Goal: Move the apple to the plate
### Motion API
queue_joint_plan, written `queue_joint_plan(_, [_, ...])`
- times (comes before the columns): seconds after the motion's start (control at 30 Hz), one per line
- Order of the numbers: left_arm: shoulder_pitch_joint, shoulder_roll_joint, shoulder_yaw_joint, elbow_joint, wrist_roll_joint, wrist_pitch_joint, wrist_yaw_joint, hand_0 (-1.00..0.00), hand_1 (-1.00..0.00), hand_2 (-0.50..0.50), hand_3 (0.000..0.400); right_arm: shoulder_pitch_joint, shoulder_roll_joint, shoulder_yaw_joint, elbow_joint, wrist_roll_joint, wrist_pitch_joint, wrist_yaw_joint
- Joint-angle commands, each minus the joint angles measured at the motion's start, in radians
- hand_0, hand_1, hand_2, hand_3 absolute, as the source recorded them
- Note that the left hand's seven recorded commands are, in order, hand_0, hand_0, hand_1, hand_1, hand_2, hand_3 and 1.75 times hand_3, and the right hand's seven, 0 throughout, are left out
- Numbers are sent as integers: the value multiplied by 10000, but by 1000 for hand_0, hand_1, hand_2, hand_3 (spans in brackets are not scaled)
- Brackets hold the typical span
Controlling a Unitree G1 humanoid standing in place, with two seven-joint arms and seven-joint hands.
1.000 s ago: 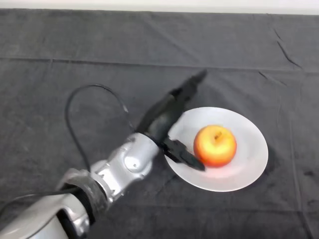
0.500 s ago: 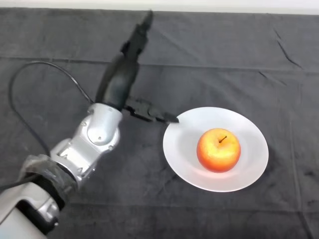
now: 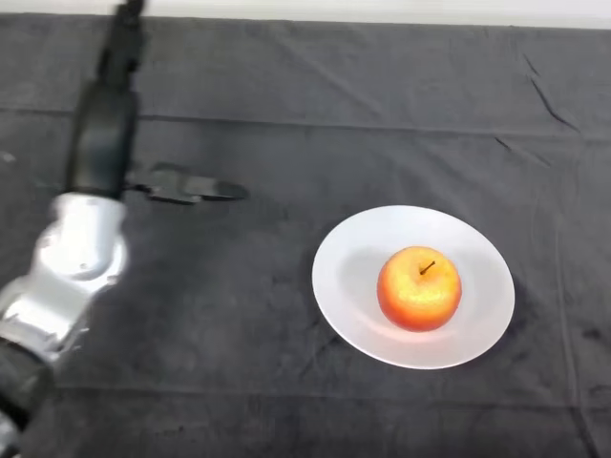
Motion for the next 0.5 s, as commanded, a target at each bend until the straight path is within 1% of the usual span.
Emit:
queue_joint_plan(0.03, [373,559,363,-660,91,-156,200,0,0,0,0,1104,814,-160,1010,62,938,-28])
queue_joint_plan(0.2, [924,956,1132,-1099,198,-185,373,0,0,0,0,1109,816,-154,995,67,948,-28])
queue_joint_plan(0.37, [1680,1295,1955,-1237,282,-530,532,0,0,0,0,1113,818,-147,983,73,956,-28])
queue_joint_plan(0.5, [2203,1499,2594,-1357,273,-623,656,0,0,0,0,1115,820,-141,976,78,961,-29])
